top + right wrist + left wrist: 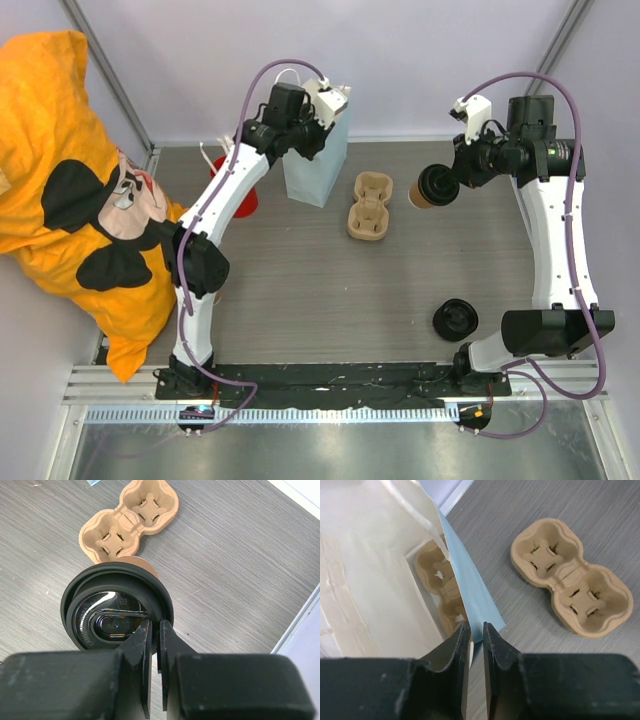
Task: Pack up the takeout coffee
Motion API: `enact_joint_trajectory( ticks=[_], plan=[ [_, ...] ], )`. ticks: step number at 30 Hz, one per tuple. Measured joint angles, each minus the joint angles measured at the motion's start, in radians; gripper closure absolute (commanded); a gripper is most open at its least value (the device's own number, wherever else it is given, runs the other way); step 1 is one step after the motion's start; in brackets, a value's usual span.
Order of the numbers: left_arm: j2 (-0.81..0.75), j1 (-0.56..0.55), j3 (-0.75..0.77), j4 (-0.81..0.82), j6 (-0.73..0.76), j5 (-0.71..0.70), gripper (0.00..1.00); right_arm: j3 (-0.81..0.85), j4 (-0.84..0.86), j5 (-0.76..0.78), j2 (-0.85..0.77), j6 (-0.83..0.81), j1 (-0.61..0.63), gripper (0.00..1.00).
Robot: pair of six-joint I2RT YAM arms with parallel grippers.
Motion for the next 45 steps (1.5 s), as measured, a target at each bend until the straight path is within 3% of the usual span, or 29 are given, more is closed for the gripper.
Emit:
enact_joint_trajectory(
  ticks=[13, 25, 34, 43, 45],
  plan=[
    [-0.185, -0.023, -0.196, -0.052, -0.087, 0.0, 0.82, 0.058, 0.012, 0.023, 0.004, 0.045, 0.0, 0.99],
    [-0.315, -0.076, -0.253, -0.13, -0.141, 0.002, 0.83, 0.145, 0.009, 0.018, 0.027, 0.054, 0.0, 0.99],
    [-0.425, -0.152, -0.42, -0.204, -0.119, 0.024, 0.85, 0.236, -0.005, -0.015, 0.066, 0.059, 0.0, 0.99],
    [-0.504, -0.163, -0.437, -0.315, -0.077, 0.128, 0.87, 0.405, -0.028, -0.042, 0.14, 0.073, 0.016, 0.99],
    [-0.52, -0.164, -0.436, -0.338, -0.069, 0.15, 0.82, 0.445, -0.032, -0.045, 0.162, 0.077, 0.034, 0.99]
  ],
)
